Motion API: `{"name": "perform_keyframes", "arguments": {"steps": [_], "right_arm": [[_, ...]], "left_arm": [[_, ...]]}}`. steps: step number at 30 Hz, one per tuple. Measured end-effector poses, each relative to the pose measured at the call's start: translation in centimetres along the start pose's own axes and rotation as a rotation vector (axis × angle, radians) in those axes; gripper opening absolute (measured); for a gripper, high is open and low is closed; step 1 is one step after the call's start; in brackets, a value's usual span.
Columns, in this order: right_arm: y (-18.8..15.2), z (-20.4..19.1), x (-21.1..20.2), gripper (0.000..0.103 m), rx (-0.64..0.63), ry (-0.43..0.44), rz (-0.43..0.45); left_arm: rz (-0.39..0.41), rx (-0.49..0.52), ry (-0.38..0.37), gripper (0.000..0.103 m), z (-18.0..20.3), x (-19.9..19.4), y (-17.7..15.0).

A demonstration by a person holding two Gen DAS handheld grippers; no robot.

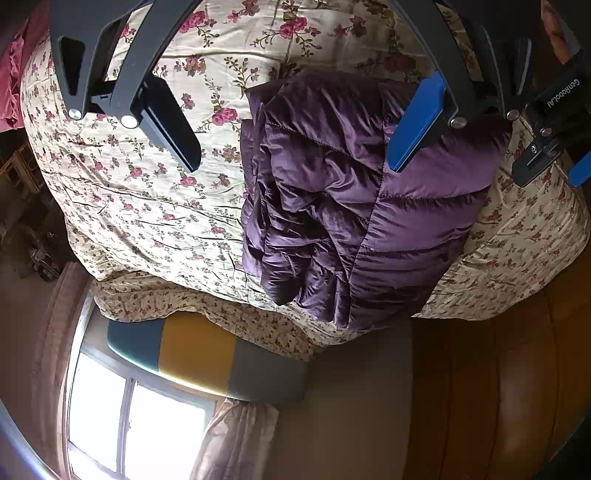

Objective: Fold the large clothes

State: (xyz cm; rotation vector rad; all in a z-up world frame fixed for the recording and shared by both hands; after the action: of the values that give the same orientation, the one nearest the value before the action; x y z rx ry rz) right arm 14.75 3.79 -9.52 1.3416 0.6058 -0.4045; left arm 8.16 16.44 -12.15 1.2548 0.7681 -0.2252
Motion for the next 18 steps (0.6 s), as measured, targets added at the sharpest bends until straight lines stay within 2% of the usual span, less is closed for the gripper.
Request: {"name": "perform_keyframes", "arguments": {"steps": [18], "right_arm": [[0.06, -0.09, 0.91, 0.100, 0.000, 0.017, -0.021]], "left_arm": [[-0.010, -0.004, -0.005, 0.099, 0.34, 0.69, -0.01]]}}
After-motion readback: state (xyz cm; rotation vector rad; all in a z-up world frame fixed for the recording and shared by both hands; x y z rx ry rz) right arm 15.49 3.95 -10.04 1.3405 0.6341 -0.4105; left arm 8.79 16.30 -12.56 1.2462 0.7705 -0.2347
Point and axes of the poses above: each gripper's, at about its wrist camera, not at the fingertips, and x roughly the way its jaws point, z to its right, y to its top, the point moved 7 cm from there along x, roughly the way its jaws point, and after that the axes turned 1 degree about -y, right-handed, at the moved point
